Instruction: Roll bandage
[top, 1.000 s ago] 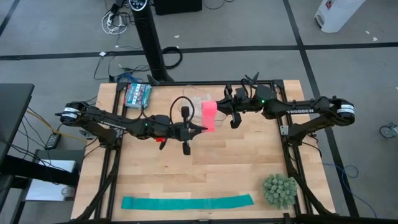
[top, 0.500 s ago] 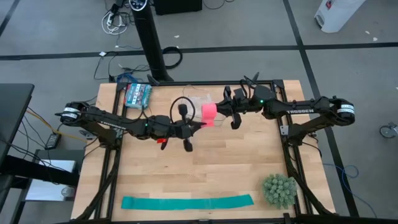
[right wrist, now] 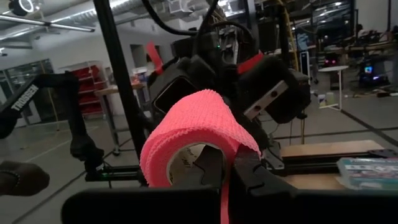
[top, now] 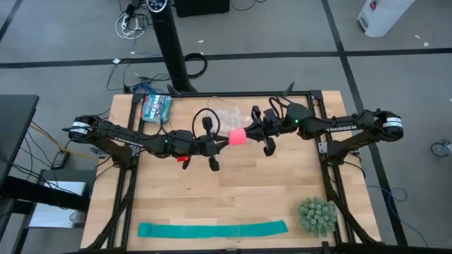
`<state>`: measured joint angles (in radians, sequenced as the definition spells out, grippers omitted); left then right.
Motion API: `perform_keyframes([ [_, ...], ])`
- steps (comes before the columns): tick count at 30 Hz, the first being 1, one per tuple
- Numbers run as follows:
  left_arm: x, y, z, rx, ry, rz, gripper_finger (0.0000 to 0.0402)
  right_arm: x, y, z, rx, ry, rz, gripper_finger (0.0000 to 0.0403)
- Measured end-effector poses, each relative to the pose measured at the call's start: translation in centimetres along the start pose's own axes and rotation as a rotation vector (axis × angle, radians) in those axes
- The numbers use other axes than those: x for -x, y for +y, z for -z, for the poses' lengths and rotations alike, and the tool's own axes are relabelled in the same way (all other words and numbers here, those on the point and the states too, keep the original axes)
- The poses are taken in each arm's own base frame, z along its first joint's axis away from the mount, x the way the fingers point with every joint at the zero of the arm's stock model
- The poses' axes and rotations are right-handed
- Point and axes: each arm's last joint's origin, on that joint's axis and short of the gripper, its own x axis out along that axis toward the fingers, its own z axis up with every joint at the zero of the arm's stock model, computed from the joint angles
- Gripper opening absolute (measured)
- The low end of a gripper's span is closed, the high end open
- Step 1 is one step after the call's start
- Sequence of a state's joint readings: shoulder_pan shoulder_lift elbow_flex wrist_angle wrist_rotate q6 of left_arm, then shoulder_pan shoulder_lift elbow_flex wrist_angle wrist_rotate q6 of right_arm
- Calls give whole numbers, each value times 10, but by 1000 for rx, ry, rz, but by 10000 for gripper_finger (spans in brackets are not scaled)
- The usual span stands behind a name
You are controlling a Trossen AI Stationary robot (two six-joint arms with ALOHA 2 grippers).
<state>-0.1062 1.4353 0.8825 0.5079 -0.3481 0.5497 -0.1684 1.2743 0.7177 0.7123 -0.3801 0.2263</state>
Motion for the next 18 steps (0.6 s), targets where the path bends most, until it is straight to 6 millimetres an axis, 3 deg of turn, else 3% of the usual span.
perform_keyframes([
  [10,2,-7,8,-38,102,29,164,0,-1,1,-2,7,7,0],
  [18,4,-13,5,-44,99,47,178,0,-1,2,-2,20,24,0],
])
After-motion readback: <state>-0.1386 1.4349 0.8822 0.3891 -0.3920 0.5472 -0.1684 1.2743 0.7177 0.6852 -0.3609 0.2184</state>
